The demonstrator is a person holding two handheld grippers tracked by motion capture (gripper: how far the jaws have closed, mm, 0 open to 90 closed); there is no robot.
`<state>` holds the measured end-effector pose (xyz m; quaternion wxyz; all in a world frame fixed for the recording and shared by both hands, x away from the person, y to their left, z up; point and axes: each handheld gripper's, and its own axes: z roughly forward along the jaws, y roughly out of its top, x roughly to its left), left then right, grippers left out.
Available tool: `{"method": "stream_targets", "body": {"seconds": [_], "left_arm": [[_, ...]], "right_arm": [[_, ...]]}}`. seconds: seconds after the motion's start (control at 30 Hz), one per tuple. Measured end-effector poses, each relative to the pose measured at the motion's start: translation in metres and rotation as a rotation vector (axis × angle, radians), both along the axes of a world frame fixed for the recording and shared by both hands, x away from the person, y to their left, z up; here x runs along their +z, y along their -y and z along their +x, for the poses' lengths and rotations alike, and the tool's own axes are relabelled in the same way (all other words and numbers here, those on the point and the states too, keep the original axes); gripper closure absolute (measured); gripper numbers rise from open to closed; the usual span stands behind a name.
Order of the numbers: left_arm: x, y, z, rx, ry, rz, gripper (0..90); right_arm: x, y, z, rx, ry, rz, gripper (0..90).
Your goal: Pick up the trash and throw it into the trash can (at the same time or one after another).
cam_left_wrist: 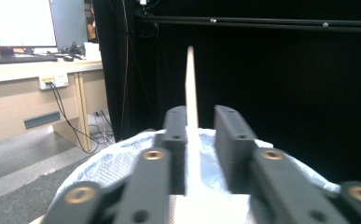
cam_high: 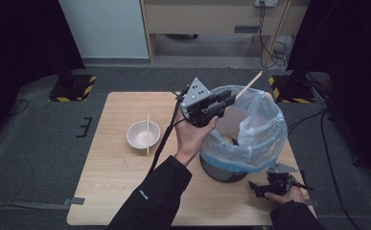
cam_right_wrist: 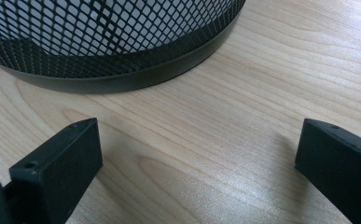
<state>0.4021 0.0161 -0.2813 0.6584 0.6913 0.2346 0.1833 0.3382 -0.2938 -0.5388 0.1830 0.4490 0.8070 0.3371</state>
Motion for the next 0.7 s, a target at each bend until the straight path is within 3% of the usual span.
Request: {"method": "stream_targets", "body": {"seconds": [0.23, 0.37, 0.4, 0.47, 0.53, 0.7], "left_arm": [[0.005, -0.028, -0.004, 0.046, 0.018, -0.027, 56.9], [0.008, -0.063, -0.010, 0.104, 0.030, -0.020, 52.3], [0.008, -0.063, -0.010, 0.104, 0.030, -0.020, 50.8], [0.007, -0.089, -0.014, 0.155, 0.034, -0.006, 49.1], [0.005, -0.103, -0.015, 0.178, 0.028, 0.004, 47.9], [-0.010, -0.145, -0.019, 0.261, 0.010, 0.044, 44.2]], "right_arm": [[0.000, 0.000, 0.000, 0.001, -0.003, 0.000, 0.9], [0.000, 0.000, 0.000, 0.003, -0.003, -0.002, 0.9], [0.000, 0.000, 0.000, 0.003, -0.003, -0.002, 0.9], [0.000, 0.000, 0.000, 0.004, -0.003, -0.002, 0.8], [0.000, 0.000, 0.000, 0.003, -0.003, -0.001, 0.8], [0.000, 0.000, 0.000, 0.004, -0.003, -0.002, 0.8]]}}
